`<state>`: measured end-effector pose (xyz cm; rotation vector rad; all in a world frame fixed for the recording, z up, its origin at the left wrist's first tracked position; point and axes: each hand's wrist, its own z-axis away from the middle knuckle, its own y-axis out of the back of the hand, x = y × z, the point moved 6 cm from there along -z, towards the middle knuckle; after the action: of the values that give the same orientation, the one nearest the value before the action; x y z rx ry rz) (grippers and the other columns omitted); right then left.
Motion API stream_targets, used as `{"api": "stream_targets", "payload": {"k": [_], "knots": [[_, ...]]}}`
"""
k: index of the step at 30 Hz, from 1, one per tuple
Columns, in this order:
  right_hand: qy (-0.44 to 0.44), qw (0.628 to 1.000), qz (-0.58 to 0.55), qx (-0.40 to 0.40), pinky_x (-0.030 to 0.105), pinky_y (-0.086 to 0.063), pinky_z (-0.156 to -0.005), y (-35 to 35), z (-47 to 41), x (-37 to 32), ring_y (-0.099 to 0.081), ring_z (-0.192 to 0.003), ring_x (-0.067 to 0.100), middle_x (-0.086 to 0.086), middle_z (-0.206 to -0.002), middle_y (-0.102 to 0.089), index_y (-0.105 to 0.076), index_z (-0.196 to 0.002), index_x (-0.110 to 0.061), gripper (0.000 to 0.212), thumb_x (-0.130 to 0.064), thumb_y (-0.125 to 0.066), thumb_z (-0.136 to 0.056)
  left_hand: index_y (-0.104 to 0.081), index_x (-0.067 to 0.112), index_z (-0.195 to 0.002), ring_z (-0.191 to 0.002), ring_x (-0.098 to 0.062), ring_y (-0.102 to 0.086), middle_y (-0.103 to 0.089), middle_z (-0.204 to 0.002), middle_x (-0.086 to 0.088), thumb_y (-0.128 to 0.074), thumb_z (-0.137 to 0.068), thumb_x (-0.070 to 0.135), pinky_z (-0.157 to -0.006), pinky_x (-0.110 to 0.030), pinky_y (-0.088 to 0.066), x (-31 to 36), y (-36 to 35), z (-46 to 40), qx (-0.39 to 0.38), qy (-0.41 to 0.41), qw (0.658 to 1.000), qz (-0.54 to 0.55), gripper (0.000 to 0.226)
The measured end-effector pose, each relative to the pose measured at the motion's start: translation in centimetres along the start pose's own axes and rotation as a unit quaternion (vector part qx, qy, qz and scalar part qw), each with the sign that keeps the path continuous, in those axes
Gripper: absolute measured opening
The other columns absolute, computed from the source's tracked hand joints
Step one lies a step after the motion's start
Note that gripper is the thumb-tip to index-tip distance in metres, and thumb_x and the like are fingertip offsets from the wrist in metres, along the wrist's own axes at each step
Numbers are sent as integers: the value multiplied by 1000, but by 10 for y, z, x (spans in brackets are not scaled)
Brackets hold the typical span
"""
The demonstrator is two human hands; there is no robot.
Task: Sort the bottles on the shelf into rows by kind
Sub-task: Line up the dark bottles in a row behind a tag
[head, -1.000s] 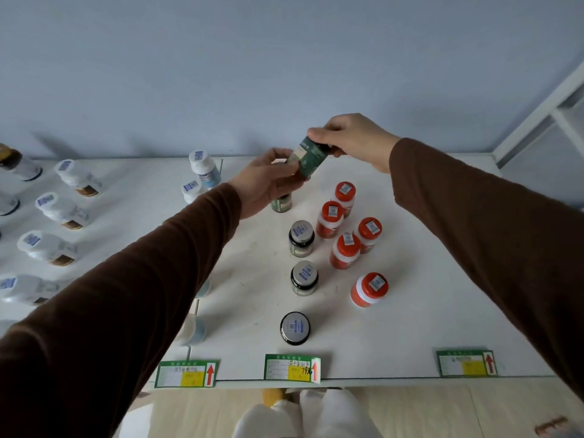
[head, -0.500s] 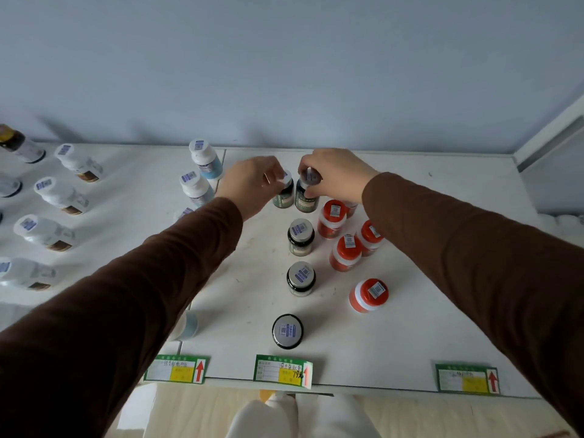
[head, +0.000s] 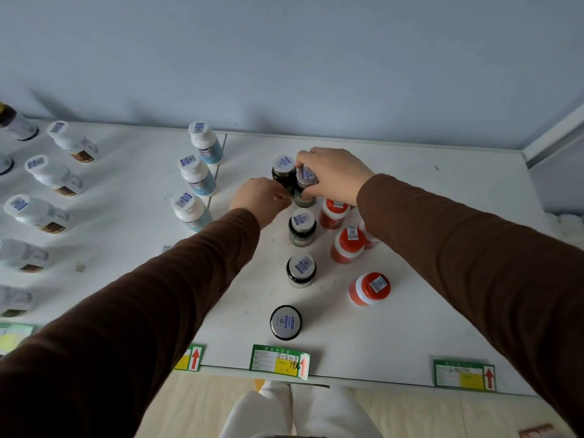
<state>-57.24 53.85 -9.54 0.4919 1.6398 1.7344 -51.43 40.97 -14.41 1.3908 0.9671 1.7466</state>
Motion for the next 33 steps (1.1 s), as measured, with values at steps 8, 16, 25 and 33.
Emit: {"api": "stream_targets", "payload": {"k": [8,16,25,33], "knots": [[20,999,-23,16,38,-45,-88,23,-25,-18,-57,-112,27,6,-130,-57,-47,-137,-26,54,-40,-64,-88,-57,13,-109,-105,-27,-55,-61,-112,-8,-73,-78,27,-90,-40,-45,-34,25,-11,70,16,997,11,38],[-20,996,-84,-1,29,-41,-81,25,-50,-21,-59,-105,25,5,-118,-64,-61,-123,-18,33,-23,-64,-90,-56,14,-117,-105,-23,-60,-67,-114,-4,-74,-79,34,-88,-34,-46,-28,21,-25,47,6,992,116,47],[-69,923,-372,74,32,-52,-85,96,-47,6,-64,-85,18,9,-104,-72,-72,-111,-14,33,-39,-69,-89,-51,13,-114,-97,-20,-65,-66,-107,-9,-59,-95,23,-91,-33,-52,2,67,-24,-26,-39,872,486,24],[-113,888,-443,41,19,-49,-73,94,-45,29,-60,-83,10,2,-105,-70,-70,-115,-14,37,-39,-71,-88,-51,7,-131,-106,-22,-63,-64,-116,-14,-39,-104,29,-102,-33,-49,19,54,-32,-166,-2,758,631,37]]}}
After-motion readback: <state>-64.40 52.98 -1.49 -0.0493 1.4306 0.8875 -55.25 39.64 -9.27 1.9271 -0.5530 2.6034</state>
